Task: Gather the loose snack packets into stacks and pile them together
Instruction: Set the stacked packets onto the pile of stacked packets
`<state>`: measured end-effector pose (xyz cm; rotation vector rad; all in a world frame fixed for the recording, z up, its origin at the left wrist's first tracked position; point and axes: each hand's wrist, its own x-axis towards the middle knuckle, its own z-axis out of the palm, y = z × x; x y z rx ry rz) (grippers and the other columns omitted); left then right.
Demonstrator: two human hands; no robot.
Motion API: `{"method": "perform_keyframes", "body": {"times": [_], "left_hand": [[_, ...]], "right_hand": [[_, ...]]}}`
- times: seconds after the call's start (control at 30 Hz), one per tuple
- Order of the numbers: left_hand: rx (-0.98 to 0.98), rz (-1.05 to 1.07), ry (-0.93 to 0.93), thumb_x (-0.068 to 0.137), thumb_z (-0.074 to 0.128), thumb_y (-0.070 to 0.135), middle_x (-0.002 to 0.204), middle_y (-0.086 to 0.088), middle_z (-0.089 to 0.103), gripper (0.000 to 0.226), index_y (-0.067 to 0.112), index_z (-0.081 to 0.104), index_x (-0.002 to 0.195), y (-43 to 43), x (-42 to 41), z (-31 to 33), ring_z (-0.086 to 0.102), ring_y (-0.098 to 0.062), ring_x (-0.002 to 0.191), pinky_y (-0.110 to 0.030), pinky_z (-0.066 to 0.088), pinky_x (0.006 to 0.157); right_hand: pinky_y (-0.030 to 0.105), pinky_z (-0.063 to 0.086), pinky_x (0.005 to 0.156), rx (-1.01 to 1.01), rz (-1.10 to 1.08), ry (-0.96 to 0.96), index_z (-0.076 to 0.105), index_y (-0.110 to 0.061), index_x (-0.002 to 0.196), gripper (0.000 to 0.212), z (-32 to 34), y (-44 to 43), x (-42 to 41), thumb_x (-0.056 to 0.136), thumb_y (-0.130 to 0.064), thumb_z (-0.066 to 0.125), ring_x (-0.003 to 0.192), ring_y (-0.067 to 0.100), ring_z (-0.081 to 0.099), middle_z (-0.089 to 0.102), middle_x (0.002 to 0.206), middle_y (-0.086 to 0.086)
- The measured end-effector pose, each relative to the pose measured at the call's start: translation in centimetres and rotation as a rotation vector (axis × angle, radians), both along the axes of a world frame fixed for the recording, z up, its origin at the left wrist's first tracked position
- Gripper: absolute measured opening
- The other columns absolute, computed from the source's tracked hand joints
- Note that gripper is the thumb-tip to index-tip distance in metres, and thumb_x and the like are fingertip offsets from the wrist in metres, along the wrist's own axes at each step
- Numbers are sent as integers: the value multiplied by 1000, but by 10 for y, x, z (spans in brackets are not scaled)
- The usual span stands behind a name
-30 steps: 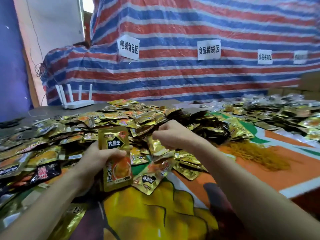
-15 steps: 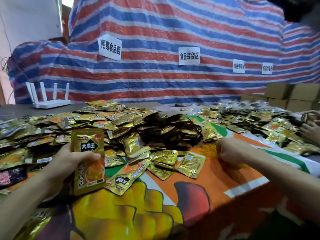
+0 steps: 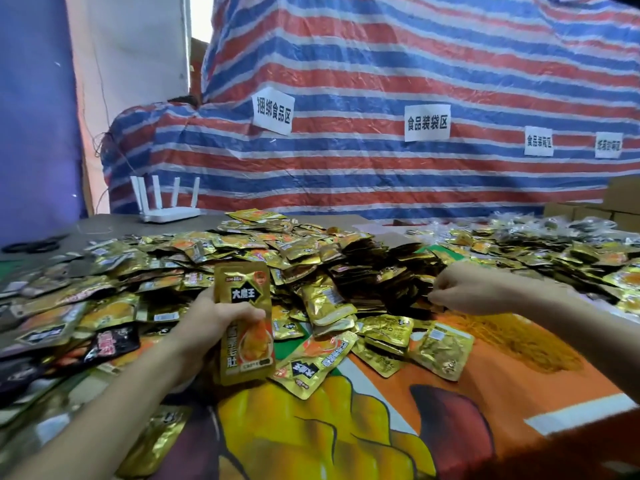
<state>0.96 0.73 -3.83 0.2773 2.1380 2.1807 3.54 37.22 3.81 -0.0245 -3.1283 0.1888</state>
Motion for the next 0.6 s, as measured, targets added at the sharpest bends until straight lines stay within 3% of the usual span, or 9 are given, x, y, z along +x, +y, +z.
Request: {"method": "perform_keyframes", "body": {"times": [0.1, 0.17, 0.3, 0.43, 0.53, 0.6], "left_hand": [[58, -14, -8, 57, 84, 15, 94, -19, 76, 60, 5, 69, 114, -2, 2, 2, 74, -33, 72, -37, 59, 58], [107, -80, -36, 64, 75, 25, 102, -18, 75, 51, 13, 76, 114, -6, 3, 6, 74, -31, 79, -37, 60, 65], [166, -175, -116, 76, 66, 26, 104, -19, 74, 36, 19, 79, 110, -12, 5, 12, 74, -29, 82, -37, 62, 71], [141, -25, -117, 60, 77, 19, 89, -21, 74, 27, 7, 80, 84, -11, 5, 13, 72, -31, 68, -39, 62, 68], [108, 68, -87, 75, 75, 1, 83, -19, 74, 17, 4, 70, 91, -9, 2, 12, 71, -31, 64, -38, 61, 60], [79, 114, -75, 78, 74, -3, 86, -20, 75, 25, 3, 66, 101, -7, 0, 10, 72, -32, 68, -39, 61, 61]], "right_hand": [[23, 29, 47, -474, 238, -84, 56, -18, 65, 40, -3, -71, 1, 104, -27, 51, 48, 8, 37, 45, 61, -3], [26, 22, 49, -792, 368, -214, 46, -21, 60, 45, -10, -114, -2, 105, -22, 46, 49, 10, 30, 38, 59, -4], [28, 8, 50, -1284, 526, -471, 37, -23, 56, 43, -24, -171, -23, 99, -21, 33, 56, 14, 11, 23, 58, -4], [23, 12, 41, -1479, 557, -508, 22, -22, 63, 28, -42, -193, -50, 89, -21, 33, 47, 10, 14, 20, 54, -6], [24, 10, 41, -1478, 526, -523, 27, -24, 61, 28, -58, -196, -64, 81, -32, 45, 48, 11, 11, 20, 52, -7], [22, 15, 39, -1445, 522, -556, 36, -23, 61, 28, -63, -194, -68, 75, -38, 56, 46, 10, 16, 23, 52, -7]]}}
